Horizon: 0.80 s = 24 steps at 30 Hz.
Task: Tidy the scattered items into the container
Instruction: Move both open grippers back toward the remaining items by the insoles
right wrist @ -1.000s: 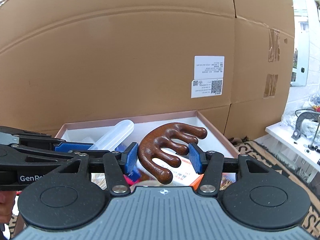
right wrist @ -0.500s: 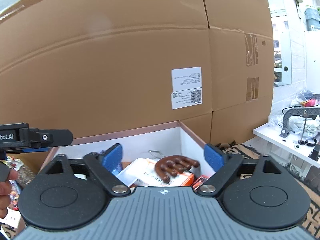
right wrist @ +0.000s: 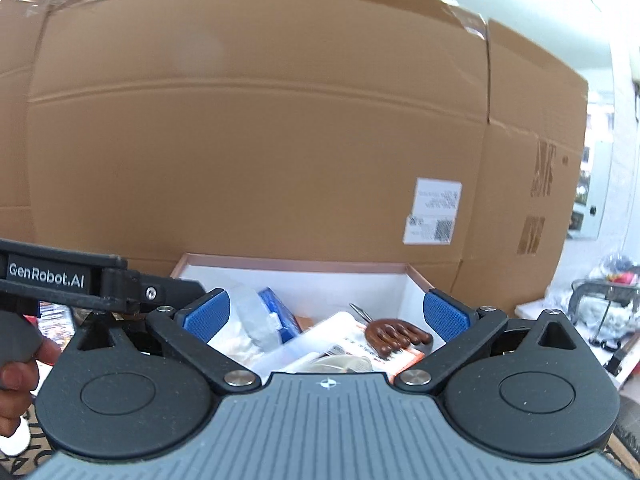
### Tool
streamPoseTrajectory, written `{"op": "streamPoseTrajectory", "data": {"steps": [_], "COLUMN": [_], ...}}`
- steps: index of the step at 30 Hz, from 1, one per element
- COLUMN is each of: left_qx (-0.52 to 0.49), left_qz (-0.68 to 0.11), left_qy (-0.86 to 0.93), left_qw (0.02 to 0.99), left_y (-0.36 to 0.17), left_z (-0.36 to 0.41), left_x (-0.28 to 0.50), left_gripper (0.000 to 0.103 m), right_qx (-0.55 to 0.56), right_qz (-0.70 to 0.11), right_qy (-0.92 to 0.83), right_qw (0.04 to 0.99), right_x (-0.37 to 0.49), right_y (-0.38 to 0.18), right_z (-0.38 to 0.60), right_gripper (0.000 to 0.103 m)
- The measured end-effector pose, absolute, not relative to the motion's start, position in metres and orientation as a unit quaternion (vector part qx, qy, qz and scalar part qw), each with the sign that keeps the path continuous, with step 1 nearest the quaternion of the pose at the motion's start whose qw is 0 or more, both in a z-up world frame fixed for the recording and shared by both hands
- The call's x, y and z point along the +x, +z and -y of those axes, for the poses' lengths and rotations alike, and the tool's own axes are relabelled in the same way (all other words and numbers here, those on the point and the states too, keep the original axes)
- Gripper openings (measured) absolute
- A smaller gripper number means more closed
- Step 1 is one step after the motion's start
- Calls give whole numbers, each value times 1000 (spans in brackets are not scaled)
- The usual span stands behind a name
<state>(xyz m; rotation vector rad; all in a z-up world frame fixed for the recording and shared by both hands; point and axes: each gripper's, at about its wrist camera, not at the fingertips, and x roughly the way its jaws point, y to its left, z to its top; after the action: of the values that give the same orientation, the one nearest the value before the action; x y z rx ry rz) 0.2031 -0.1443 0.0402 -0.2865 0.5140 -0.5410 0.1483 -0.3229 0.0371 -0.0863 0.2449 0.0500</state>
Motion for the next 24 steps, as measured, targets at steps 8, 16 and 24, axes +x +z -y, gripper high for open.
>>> {"op": "streamPoseTrajectory", "data": {"steps": [8, 16, 24], "left_qx": [-169, -132, -151], "left_qz": [-229, -225, -272], "left_qy": [-229, -133, -38], "left_qw": [931, 956, 949], "left_y": [40, 20, -19], "left_z": [79, 10, -59], "left_x": [154, 102, 73], "left_gripper": [103, 103, 103], "right_qx": [8, 69, 45], "right_qz": [-96, -98, -117], "right_qy": [44, 140, 210], "right_qw": [994, 983, 970], "right_x": [126, 110, 95], "right_y": [45, 47, 35], "right_z": [301, 270, 215], "right_gripper": [102, 102, 102]}}
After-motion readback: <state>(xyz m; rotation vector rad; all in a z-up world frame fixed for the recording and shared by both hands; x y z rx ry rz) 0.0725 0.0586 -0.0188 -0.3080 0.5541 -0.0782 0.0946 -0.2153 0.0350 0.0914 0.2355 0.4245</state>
